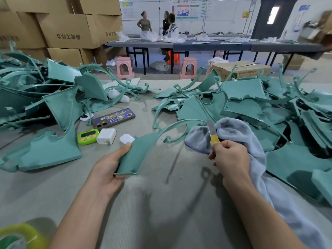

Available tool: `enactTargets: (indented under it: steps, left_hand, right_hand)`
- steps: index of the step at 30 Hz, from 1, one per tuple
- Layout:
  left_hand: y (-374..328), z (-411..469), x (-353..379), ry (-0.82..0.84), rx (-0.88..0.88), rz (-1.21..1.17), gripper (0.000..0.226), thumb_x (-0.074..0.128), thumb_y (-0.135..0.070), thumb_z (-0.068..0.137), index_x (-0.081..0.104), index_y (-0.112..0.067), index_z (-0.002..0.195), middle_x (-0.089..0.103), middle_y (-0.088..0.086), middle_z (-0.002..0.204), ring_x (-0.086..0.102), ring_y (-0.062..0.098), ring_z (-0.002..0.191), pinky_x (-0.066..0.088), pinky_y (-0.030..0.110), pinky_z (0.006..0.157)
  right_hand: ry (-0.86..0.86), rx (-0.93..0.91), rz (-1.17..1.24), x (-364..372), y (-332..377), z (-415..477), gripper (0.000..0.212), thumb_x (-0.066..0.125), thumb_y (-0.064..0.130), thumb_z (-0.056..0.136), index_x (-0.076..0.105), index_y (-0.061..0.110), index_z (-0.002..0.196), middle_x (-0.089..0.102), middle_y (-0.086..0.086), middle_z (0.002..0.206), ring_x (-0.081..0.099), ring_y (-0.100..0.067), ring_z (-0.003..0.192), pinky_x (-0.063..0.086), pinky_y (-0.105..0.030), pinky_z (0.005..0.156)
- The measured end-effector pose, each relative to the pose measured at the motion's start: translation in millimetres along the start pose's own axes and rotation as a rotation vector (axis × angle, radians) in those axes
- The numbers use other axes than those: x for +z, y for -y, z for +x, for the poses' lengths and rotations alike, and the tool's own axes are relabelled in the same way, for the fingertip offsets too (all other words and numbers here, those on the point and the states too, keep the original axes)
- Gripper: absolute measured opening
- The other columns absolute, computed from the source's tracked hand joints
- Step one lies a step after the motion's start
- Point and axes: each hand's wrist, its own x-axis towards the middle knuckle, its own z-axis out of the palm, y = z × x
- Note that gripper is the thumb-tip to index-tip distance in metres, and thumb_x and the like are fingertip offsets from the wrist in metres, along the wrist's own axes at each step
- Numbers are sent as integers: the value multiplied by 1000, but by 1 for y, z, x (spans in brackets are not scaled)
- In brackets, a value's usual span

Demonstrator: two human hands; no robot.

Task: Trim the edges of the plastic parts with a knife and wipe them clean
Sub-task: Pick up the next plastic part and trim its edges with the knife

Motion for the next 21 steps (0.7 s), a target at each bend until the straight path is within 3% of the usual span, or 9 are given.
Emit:
enactTargets:
  steps: [2,5,9,11,13,14,16,19,21]
  left_hand:
    - [1,1,0,-8,7,27,15,59,-19,97,67,-8,91,65,2,54,55,10,33,28,9,28]
    - [-1,5,-3,4,26,34,13,62,-24,89,56,-13,83,45,-5,40,30,5,25,12,13,28]
    - [0,6,-5,-3,24,-16,24,65,-30,70,50,-14,79,31,-3,42,25,4,28,15,11,28]
    - [6,3,1,16,35,-19,21,67,-28,74,54,-13,79,40,-3,43,31,5,28,19,11,28]
    - [13,3,6,-89,212,43,13,70,-23,85,70,-14,76,63,-3,53,50,6,35,33,13,31]
    - [17,6,6,-228,393,187,16,72,-27,87,76,-18,75,70,-6,61,57,3,44,41,14,38]
    - [21,9,3,-485,756,527,12,70,-47,84,75,-39,75,70,-20,66,57,-6,55,41,8,50]
    - [24,9,0,-525,956,632,20,62,-58,83,70,-41,76,67,-23,70,56,-4,63,40,10,57]
    - [29,9,4,-483,971,599,19,61,-54,85,69,-39,78,66,-22,69,55,-3,63,41,12,59]
  right_hand:
    - [34,19,58,-1,-2,1,33,63,24,89,70,23,57,69,0,56,56,-16,47,50,-39,59]
    - [173,97,355,-4,4,-3,35,63,11,94,64,15,59,69,-7,62,54,-14,48,46,-30,55]
    - [607,211,677,-8,20,-12,8,66,13,89,73,11,86,78,-2,98,68,-15,91,49,-33,84]
    - [803,193,746,-7,24,-23,9,68,14,82,76,9,83,73,-4,125,65,-20,116,50,-40,97]
    - [988,157,760,-3,26,-38,7,73,16,79,77,10,78,64,-13,139,58,-28,132,47,-48,106]
    - [1070,151,775,-1,27,-43,9,76,18,77,76,8,78,57,-22,143,52,-36,137,43,-54,111]
    - [1129,173,827,2,27,-49,21,84,19,72,73,2,80,45,-36,146,45,-47,139,38,-60,115]
    - [1020,216,763,5,27,-47,15,80,13,76,73,1,82,45,-41,142,50,-47,134,49,-49,108]
    - [952,242,694,9,24,-44,11,71,10,81,74,1,86,61,-34,130,58,-43,128,51,-45,106]
